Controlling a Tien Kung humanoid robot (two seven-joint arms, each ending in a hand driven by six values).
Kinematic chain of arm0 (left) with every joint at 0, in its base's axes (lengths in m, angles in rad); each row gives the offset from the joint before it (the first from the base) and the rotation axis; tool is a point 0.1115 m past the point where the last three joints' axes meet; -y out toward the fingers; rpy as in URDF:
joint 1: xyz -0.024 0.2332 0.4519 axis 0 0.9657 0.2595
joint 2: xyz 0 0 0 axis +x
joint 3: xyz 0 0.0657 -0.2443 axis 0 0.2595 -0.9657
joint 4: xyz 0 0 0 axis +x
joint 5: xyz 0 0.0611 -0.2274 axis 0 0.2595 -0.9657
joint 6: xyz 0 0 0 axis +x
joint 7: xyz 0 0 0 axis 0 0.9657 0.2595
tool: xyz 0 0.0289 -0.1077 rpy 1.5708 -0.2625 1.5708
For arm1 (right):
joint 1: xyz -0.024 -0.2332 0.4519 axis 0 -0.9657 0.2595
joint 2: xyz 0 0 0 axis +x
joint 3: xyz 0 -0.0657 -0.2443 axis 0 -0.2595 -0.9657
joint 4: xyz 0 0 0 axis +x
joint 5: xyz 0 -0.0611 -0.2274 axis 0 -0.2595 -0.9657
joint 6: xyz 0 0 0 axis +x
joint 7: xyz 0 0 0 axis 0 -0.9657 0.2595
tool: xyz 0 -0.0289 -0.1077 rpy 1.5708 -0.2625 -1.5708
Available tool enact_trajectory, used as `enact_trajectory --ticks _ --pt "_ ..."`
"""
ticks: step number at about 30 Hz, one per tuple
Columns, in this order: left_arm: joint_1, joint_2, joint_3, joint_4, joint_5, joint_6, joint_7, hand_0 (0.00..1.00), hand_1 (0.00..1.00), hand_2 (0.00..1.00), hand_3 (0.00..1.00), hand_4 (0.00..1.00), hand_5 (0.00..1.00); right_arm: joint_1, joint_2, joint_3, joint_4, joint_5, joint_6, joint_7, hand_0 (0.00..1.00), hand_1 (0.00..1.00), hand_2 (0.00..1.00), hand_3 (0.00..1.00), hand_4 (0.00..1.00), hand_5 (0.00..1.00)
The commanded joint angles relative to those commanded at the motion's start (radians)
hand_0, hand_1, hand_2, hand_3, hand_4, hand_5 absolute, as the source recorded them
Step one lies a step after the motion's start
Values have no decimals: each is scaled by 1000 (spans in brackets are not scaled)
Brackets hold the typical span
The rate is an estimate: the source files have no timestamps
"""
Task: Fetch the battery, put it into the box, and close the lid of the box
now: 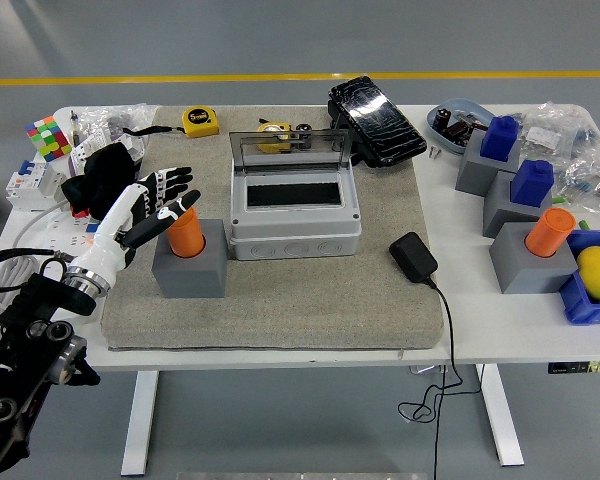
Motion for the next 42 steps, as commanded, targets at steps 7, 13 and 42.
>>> enact_trajectory --ticks 7,13,42 --pt "7 3 22 8 33 11 -20 744 744 783 787 998 480 0 1 1 0 -1 1 0 545 602 587 543 918 464" --pt "12 -3 36 18 35 25 -42 689 712 748 750 998 413 1 2 1 1 -2 1 2 545 602 587 543 919 462" --pt "-23 -42 127 159 -51 157 -295 495 455 467 505 998 55 4 5 -12 2 2 0 6 546 602 586 543 920 458"
